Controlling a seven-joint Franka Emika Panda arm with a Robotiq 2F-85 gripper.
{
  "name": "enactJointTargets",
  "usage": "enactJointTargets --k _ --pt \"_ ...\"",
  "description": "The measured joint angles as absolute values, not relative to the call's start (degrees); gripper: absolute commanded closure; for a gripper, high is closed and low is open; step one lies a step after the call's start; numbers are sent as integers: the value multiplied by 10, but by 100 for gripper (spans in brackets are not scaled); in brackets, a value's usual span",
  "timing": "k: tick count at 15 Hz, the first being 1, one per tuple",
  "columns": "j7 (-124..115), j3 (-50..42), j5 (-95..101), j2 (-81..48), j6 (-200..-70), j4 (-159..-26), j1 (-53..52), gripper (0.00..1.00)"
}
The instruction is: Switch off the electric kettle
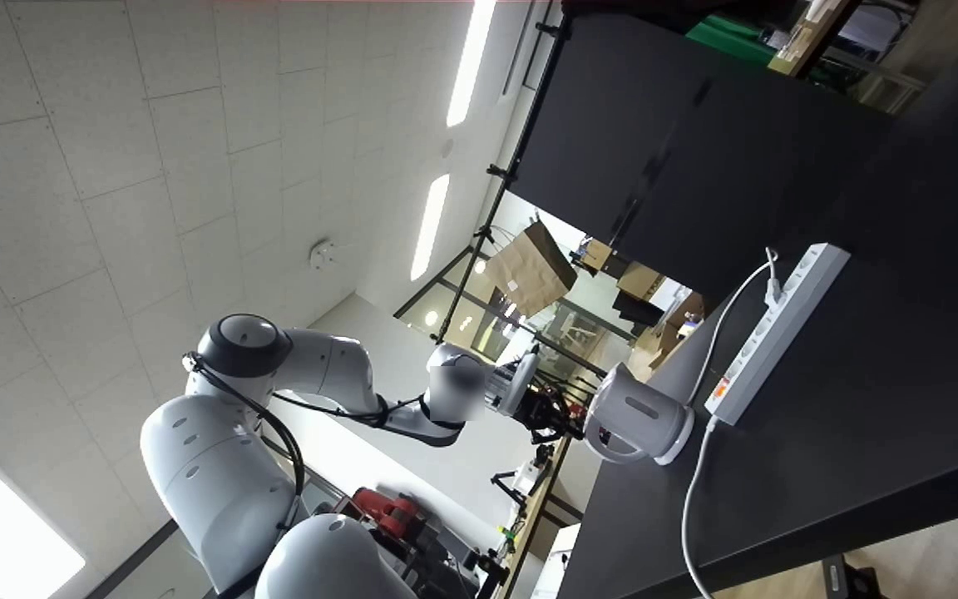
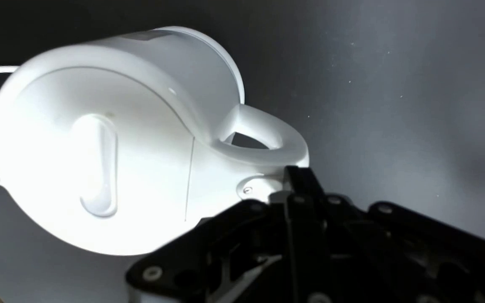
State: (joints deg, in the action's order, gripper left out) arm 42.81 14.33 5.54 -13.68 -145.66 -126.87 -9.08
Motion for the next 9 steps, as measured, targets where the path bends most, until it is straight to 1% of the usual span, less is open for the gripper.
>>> enactJointTargets --k 9 --pt "396 131 145 -137 -1454 -1269 -92 100"
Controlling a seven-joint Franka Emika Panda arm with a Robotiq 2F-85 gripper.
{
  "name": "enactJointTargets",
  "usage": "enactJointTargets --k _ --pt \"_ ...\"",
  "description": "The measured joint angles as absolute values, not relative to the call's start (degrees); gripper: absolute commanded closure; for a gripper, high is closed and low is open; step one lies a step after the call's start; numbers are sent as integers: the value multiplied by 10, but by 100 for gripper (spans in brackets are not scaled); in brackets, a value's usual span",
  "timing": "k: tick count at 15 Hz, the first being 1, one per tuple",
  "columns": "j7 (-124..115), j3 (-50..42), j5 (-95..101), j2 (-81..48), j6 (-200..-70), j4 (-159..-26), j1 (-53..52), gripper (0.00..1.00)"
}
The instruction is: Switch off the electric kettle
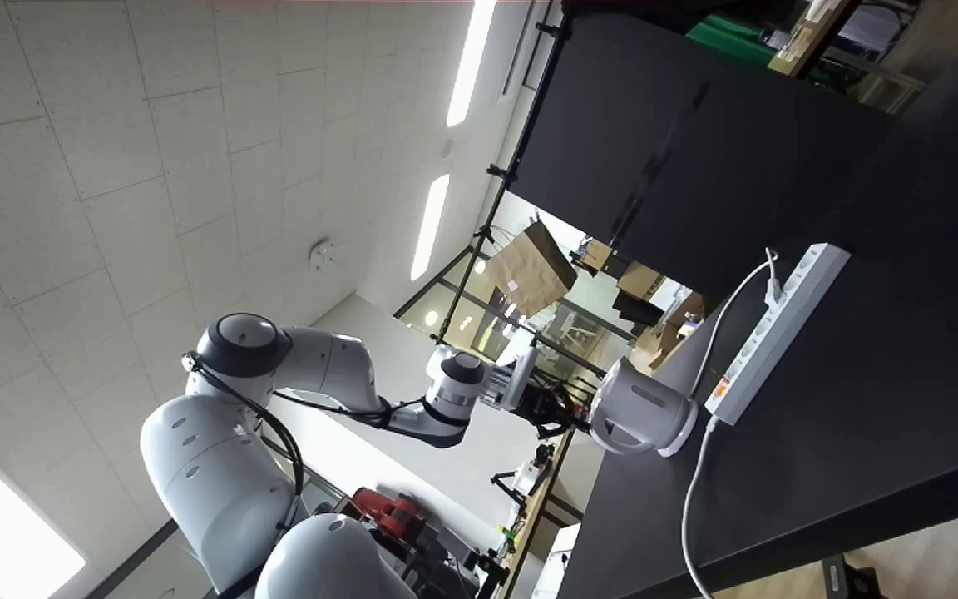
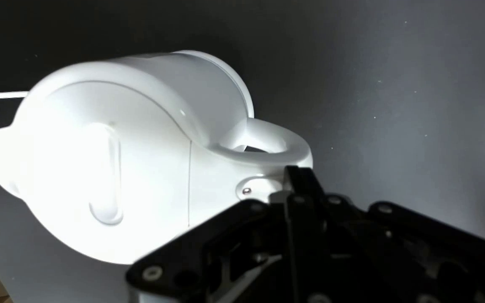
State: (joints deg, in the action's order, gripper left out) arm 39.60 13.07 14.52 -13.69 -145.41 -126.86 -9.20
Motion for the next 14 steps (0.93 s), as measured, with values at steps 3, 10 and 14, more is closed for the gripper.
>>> enactJointTargets --k 3,10,14 --pt "382 127 164 -137 -1454 -1269 -92 100" --pt "364 125 170 -151 -1456 -1268 -94 100" --pt "358 125 170 -152 -1456 -1268 -95 100"
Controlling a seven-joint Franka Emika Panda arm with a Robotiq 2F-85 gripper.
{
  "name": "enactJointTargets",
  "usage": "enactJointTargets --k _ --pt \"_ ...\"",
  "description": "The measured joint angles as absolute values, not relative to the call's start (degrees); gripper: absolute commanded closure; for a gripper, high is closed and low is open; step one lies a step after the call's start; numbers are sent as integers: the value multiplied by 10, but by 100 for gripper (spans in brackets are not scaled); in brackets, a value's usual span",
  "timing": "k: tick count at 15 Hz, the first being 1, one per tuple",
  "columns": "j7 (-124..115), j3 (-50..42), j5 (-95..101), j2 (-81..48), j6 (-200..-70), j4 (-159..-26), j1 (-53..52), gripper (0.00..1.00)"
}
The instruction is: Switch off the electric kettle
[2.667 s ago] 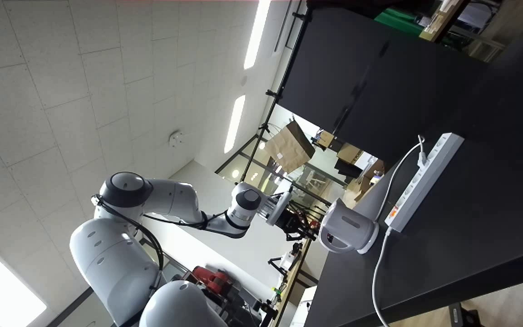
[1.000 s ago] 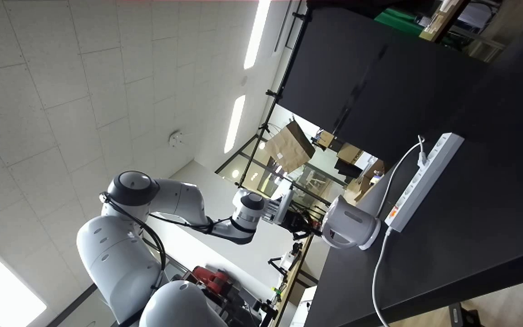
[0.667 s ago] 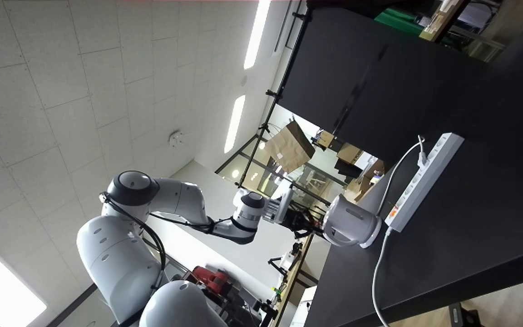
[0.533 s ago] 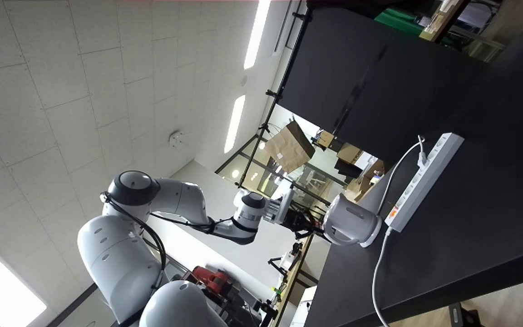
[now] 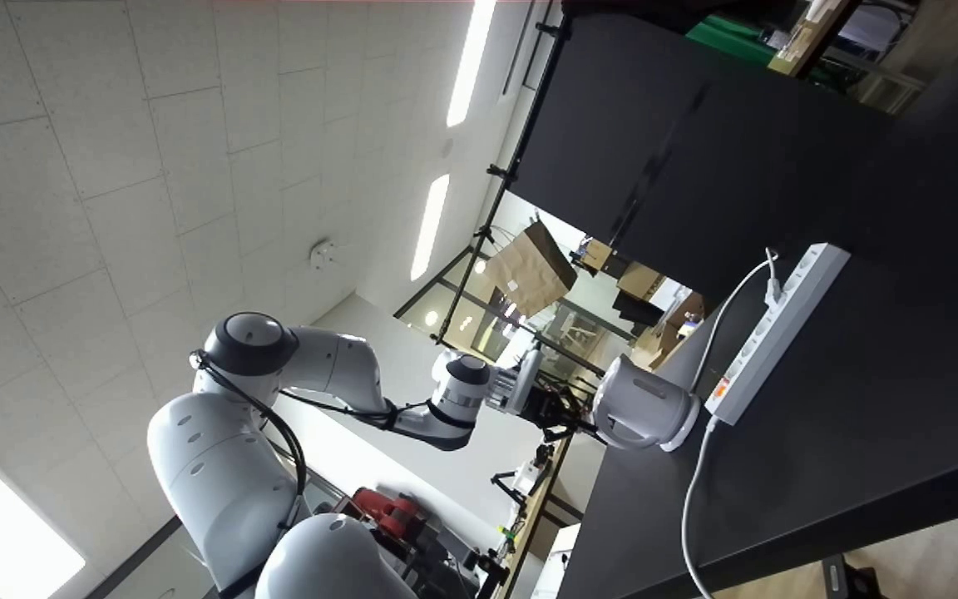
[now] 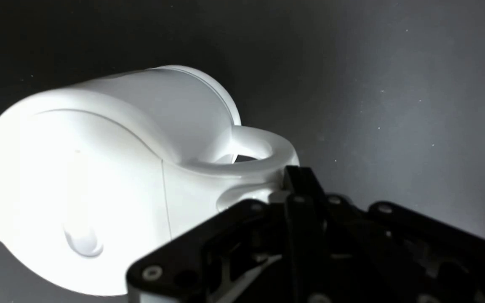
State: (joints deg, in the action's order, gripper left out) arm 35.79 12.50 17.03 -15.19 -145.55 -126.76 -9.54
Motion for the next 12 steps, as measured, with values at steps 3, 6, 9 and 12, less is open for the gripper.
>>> enactJointTargets --k 3,6,9,12 --pt "355 125 170 -151 -1454 -1265 -95 100" --pt "348 125 169 -140 -1442 -1258 -95 100" --pt "348 125 162 -103 -1399 -1257 -95 100" --pt "348 123 152 -62 -1354 -1257 -94 100"
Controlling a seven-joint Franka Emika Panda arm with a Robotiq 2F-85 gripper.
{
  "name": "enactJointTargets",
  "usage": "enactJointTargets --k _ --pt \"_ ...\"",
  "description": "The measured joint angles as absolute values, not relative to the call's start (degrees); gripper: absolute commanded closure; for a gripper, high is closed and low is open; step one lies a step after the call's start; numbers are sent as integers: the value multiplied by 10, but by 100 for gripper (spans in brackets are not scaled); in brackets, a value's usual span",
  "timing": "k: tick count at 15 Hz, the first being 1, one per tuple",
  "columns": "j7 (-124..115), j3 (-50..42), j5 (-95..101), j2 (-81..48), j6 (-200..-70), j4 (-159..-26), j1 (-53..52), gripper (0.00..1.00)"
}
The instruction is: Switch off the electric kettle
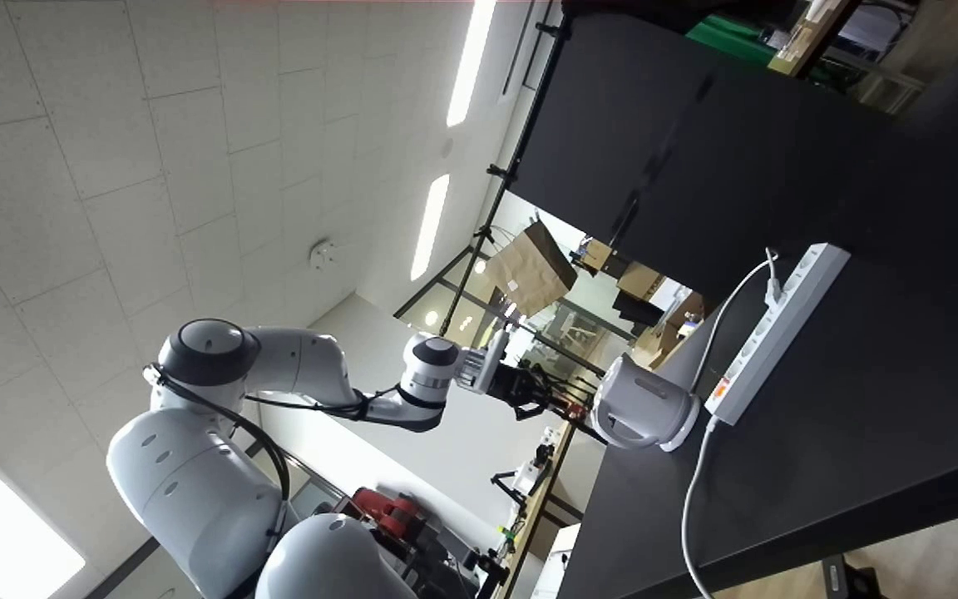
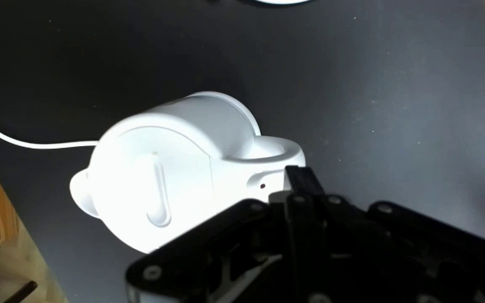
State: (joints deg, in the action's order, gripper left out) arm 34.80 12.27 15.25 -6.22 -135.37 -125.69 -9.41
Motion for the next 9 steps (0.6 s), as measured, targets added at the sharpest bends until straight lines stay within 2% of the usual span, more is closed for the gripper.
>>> enactJointTargets --k 5,6,7,9 --pt "348 109 135 -34 -1313 -1257 -88 100" --pt "348 106 134 -33 -1310 -1257 -86 84" --pt "348 104 133 -32 -1307 -1257 -85 73" --pt "348 100 132 -31 -1306 -1257 -83 59"
